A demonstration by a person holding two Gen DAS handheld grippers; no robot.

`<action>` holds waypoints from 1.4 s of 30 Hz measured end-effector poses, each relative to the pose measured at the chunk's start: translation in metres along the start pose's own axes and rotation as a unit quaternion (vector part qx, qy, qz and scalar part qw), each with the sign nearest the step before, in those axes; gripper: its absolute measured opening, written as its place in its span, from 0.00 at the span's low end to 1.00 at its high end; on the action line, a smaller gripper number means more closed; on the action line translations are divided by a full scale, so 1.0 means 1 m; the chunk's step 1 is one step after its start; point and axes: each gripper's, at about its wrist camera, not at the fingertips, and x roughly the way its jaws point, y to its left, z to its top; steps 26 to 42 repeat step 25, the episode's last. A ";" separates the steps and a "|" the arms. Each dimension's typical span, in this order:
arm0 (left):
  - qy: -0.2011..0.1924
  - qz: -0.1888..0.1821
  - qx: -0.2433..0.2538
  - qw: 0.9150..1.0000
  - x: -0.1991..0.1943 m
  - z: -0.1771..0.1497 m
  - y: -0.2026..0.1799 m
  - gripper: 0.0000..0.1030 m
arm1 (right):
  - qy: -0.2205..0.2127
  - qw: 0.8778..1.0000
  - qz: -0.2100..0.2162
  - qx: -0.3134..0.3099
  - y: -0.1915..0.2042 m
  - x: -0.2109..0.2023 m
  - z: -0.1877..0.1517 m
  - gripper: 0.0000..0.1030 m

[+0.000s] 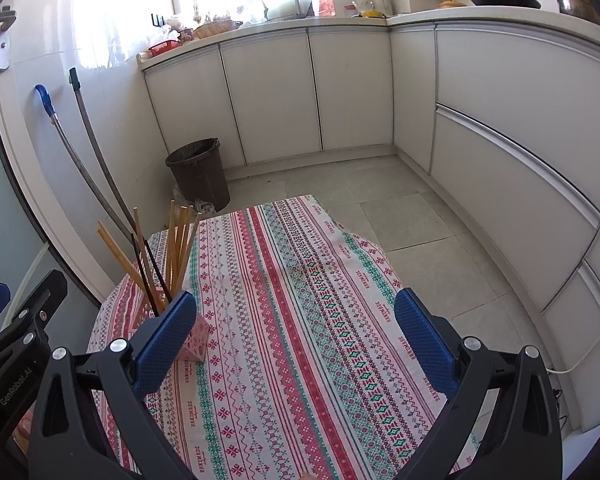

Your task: Organize utensils

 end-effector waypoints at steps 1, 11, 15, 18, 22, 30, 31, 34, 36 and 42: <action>-0.002 0.000 0.000 1.000 0.000 0.000 0.000 0.93 | 0.000 1.000 0.000 0.000 0.000 0.000 0.000 0.94; 0.002 -0.012 0.007 1.000 0.002 -0.001 -0.002 0.81 | 0.002 1.000 -0.001 0.001 -0.001 0.001 -0.001 0.94; -0.001 -0.019 0.003 1.000 0.001 -0.001 -0.001 0.79 | 0.003 1.000 0.000 0.001 -0.001 0.001 -0.001 0.94; 0.002 -0.021 0.004 1.000 0.002 -0.001 -0.001 0.80 | 0.003 1.000 -0.002 0.002 -0.002 0.001 -0.001 0.94; 0.003 -0.014 -0.006 1.000 0.000 0.001 0.001 0.93 | 0.003 1.000 -0.003 0.006 -0.003 0.001 0.000 0.94; -0.001 -0.016 -0.005 1.000 -0.002 0.002 0.000 0.93 | 0.004 1.000 -0.003 0.007 -0.003 0.001 0.000 0.94; -0.001 -0.016 -0.005 1.000 -0.002 0.002 0.000 0.93 | 0.004 1.000 -0.003 0.007 -0.003 0.001 0.000 0.94; -0.001 -0.016 -0.005 1.000 -0.002 0.002 0.000 0.93 | 0.004 1.000 -0.003 0.007 -0.003 0.001 0.000 0.94; -0.001 -0.016 -0.005 1.000 -0.002 0.002 0.000 0.93 | 0.004 1.000 -0.003 0.007 -0.003 0.001 0.000 0.94; -0.001 -0.016 -0.005 1.000 -0.002 0.002 0.000 0.93 | 0.004 1.000 -0.003 0.007 -0.003 0.001 0.000 0.94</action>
